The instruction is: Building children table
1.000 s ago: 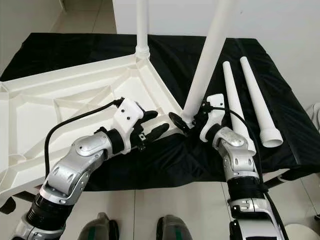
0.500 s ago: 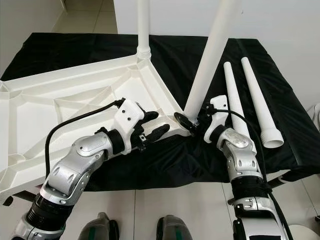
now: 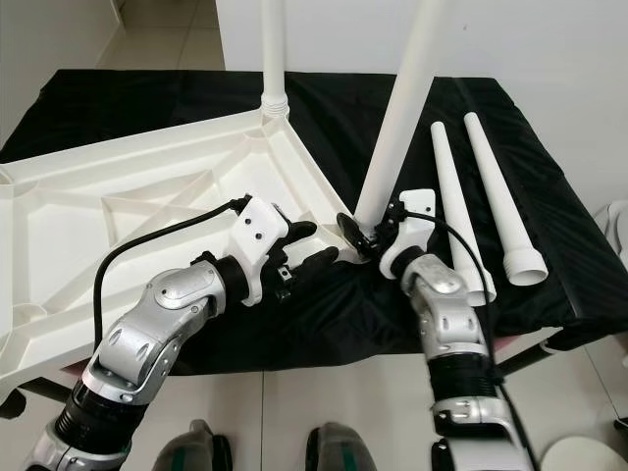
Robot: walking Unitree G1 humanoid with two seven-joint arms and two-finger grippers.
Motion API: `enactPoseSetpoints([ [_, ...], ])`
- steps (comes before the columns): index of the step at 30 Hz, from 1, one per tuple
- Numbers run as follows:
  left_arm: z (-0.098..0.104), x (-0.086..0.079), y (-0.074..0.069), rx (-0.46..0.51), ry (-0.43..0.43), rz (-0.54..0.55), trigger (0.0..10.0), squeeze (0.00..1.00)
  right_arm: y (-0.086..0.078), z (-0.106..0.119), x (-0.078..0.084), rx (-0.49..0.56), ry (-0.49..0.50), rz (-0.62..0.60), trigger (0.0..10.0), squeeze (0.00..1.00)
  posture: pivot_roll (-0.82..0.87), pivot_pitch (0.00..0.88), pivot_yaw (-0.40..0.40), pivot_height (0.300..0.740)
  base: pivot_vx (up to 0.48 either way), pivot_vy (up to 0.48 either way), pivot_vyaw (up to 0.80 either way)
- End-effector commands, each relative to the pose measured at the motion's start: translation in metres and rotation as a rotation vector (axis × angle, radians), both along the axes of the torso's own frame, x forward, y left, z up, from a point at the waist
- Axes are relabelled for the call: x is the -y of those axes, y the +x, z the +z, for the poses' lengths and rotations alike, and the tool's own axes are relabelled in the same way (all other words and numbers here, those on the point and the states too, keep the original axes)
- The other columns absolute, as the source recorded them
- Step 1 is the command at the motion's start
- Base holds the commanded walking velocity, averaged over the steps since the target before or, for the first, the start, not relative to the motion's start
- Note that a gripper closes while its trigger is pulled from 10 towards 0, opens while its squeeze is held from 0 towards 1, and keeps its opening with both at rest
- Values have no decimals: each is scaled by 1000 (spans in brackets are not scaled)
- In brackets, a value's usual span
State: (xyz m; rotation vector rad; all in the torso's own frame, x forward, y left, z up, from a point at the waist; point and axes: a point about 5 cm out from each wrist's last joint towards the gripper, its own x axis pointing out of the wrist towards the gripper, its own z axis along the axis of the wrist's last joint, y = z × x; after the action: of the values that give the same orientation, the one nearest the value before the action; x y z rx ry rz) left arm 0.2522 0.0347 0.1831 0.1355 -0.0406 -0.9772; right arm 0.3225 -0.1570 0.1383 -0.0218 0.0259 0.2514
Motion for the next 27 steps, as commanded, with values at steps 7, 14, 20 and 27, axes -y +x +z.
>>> enactPoseSetpoints([
  [7, -1, 0, -1, 0, -8, 15, 10000, 0, -10, -10, -6, -65, -2, -379, 10000, 0, -130, 20, -28, 740, 0, 0, 0],
  [14, 0, -1, 0, 1, -8, 23, 10000, 0, -15, -8, -16, -56, 12, -404, 10000, 0, -128, 26, -29, 740, 0, 0, 0],
  [20, 1, -2, 1, 5, -7, 31, 10000, 0, -15, -4, -16, -51, 12, -415, 10000, 78, -129, 29, -31, 740, 0, 0, 0],
  [27, 2, -2, 1, 8, -9, 33, 10000, 0, -16, 4, -13, 1, 34, -376, 10000, 1000, -130, 31, -32, 740, 0, 0, 0],
])
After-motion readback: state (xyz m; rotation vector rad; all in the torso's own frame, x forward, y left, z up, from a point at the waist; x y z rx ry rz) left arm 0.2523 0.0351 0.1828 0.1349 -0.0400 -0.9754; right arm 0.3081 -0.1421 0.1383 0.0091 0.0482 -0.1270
